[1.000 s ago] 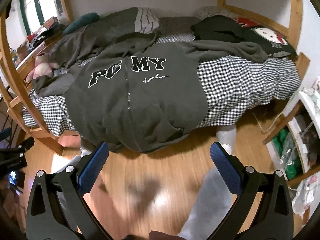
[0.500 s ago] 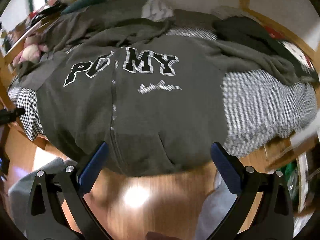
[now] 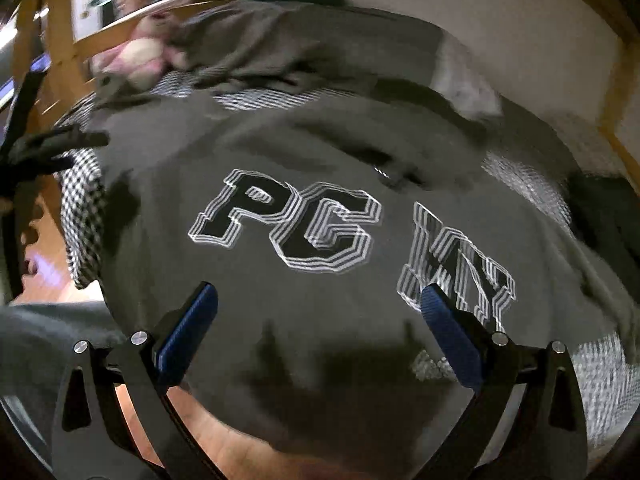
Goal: Fold large clothes
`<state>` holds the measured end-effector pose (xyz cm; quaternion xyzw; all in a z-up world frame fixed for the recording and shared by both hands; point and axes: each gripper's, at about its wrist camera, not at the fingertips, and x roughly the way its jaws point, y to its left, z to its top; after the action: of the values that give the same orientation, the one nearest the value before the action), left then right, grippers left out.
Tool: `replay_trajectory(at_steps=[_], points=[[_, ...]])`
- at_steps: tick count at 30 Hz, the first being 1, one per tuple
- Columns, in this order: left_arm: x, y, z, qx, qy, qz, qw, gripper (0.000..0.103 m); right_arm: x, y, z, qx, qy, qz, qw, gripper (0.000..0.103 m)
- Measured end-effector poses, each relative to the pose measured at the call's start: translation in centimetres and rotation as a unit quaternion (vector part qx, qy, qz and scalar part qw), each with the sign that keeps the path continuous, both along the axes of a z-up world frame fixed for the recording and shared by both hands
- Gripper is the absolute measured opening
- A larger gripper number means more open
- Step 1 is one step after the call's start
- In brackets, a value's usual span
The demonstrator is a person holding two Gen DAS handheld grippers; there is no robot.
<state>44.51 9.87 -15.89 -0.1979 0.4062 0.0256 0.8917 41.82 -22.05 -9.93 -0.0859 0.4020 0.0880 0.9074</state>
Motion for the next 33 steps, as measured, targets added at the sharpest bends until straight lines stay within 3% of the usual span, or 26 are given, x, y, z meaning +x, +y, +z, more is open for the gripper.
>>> replay_trajectory(at_steps=[2, 8, 12, 15, 20, 23, 25, 29, 32, 33], points=[[1.8, 2.2, -0.4, -0.029, 0.008, 0.03, 0.9991, 0.099, 2.3, 2.7, 0.0, -0.001, -0.003, 0.035, 0.999, 0.1], [7.6, 6.1, 0.2, -0.059, 0.009, 0.084, 0.9947, 0.099, 7.4, 9.0, 0.5, 0.003, -0.008, 0.104, 0.995, 0.1], [10.7, 9.0, -0.3, -0.133, -0.017, 0.118, 0.984, 0.099, 9.4, 11.9, 0.3, 0.023, -0.002, 0.135, 0.991, 0.1], [11.8, 10.1, -0.8, -0.1, 0.012, 0.145, 0.9843, 0.099, 9.0, 15.1, -0.1, 0.025, -0.031, 0.19, 0.981, 0.1], [12.7, 12.2, 0.6, -0.072, -0.031, 0.154, 0.985, 0.098, 8.5, 20.7, -1.3, 0.01, -0.086, 0.268, 0.959, 0.1], [12.5, 12.6, 0.9, -0.043, -0.038, 0.183, 0.9815, 0.098, 8.6, 24.1, -2.9, -0.001, -0.083, 0.308, 0.948, 0.1], [13.2, 13.3, 0.8, -0.052, -0.043, 0.182, 0.9809, 0.098, 9.0, 25.6, -3.9, -0.003, -0.065, 0.319, 0.946, 0.1], [15.0, 17.4, -1.4, -0.117, -0.021, 0.225, 0.9671, 0.098, 10.5, 27.1, -6.2, -0.014, -0.016, 0.307, 0.952, 0.1], [15.3, 19.3, -1.6, -0.138, -0.037, 0.248, 0.9581, 0.098, 10.7, 26.9, -6.3, -0.004, -0.006, 0.303, 0.953, 0.1], [15.1, 20.0, -1.9, -0.166, -0.047, 0.253, 0.9521, 0.098, 10.9, 26.8, -6.3, -0.002, -0.002, 0.301, 0.953, 0.1]])
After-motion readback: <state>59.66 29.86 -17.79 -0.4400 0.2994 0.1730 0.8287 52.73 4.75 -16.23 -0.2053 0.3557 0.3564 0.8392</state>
